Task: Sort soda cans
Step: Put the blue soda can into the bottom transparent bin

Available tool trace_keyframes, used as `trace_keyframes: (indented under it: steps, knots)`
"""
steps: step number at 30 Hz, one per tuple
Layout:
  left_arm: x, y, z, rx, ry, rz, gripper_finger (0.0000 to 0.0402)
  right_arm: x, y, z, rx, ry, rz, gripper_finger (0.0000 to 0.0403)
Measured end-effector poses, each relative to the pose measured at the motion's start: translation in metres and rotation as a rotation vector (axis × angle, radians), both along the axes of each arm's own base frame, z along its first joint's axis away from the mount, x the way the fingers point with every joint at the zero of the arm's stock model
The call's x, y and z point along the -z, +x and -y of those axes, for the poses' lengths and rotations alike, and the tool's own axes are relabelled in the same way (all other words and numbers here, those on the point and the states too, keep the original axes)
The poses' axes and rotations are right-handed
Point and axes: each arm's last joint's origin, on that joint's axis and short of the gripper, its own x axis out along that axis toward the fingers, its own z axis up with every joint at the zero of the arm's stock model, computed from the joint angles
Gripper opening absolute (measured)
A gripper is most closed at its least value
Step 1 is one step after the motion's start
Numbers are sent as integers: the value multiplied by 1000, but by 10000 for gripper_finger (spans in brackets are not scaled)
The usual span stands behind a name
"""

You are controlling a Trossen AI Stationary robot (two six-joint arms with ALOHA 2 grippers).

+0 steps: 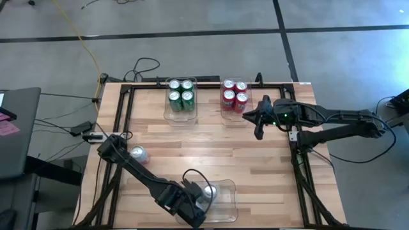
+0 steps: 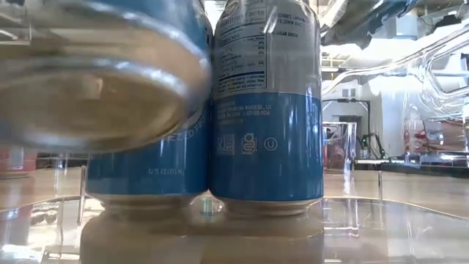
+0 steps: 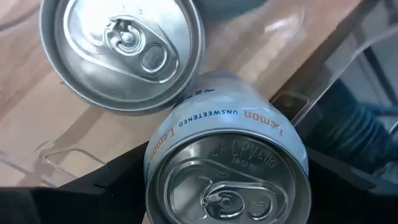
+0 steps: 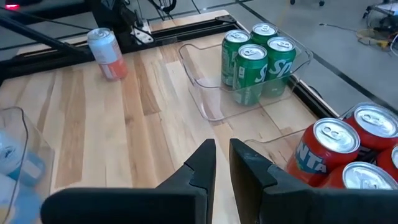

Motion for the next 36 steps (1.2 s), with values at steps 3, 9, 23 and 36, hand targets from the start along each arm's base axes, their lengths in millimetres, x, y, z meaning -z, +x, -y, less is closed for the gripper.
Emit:
trace_keyframes:
  steps: [3,9,23,36]
  knots:
    - [0,1,-1,-62,6,13,320,0,0,-1,-23,6,-3,66]
    - [0,0,-1,-123,-11,-3,321,3,-1,-1,-56,-1,-33,66]
    - [-2,3,4,-52,-23,58,322,3,-1,-1,-67,-23,-40,66]
    - [1,-3,0,6,44,-7,322,3,-1,-1,-63,-17,-38,66]
